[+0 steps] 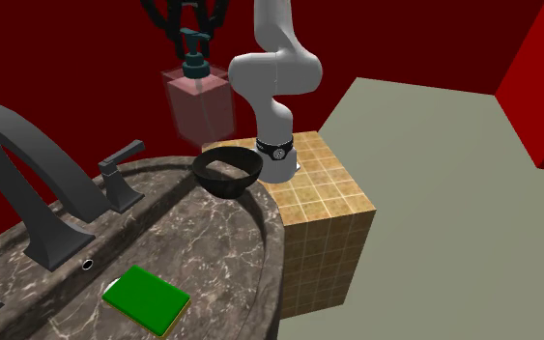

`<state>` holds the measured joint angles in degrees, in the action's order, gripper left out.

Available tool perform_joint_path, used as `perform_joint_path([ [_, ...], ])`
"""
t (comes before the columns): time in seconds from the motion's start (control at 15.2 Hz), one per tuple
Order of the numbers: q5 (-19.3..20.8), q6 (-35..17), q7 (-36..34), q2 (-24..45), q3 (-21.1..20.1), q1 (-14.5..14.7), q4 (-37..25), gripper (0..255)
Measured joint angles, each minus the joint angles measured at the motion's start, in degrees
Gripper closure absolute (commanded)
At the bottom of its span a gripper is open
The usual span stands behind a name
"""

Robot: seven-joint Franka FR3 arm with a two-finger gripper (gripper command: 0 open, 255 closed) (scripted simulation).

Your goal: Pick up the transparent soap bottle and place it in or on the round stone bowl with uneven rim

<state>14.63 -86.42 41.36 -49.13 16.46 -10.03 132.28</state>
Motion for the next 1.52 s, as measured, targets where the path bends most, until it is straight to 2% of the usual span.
perform_joint_path([
  [0.46, 0.12, 9.97, 1.02, -11.26, -2.58, -2.46, 1.5, 255],
  [1.52, 2.29, 2.33, 0.1, -18.04, -0.64, -3.89, 16.08, 255],
])
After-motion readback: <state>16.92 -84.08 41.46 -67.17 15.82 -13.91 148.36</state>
